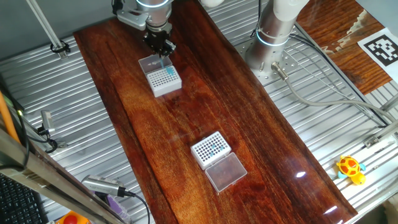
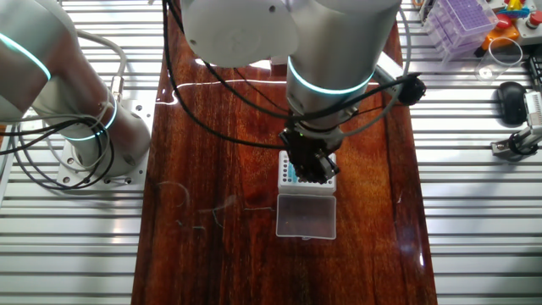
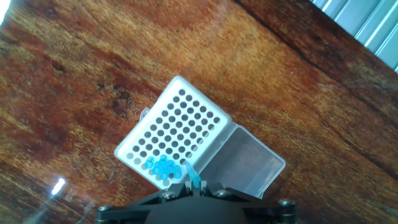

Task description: Transfer all medium pipette tips from one holder to another

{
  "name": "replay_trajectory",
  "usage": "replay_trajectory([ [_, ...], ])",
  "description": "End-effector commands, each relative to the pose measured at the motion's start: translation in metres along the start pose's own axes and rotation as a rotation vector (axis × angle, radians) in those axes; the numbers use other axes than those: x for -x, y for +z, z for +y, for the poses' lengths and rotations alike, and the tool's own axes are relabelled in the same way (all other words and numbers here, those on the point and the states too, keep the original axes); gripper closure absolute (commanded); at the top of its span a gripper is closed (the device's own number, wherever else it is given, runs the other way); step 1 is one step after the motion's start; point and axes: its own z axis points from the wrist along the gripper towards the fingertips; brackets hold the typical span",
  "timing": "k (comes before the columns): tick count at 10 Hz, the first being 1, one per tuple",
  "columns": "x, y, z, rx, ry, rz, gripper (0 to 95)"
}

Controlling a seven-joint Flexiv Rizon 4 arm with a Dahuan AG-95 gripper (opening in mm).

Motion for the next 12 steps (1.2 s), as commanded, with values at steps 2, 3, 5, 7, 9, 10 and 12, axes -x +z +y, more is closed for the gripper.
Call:
replay_trajectory([
  [2, 0.0, 0.0, 0.001, 0.005, -0.004, 0.001, 95.0],
  [3, 0.0, 0.0, 0.001, 0.006, -0.004, 0.001, 95.0],
  [5, 0.001, 0.002, 0.002, 0.007, -0.003, 0.002, 95.0],
  [7, 0.002, 0.004, 0.003, 0.008, -0.004, 0.002, 95.0],
  [9, 0.002, 0.008, 0.003, 0.006, -0.008, 0.001, 95.0],
  [10, 0.002, 0.01, 0.003, 0.006, -0.008, 0.001, 95.0],
  [12, 0.003, 0.015, 0.004, 0.005, -0.005, 0.0, 95.0],
])
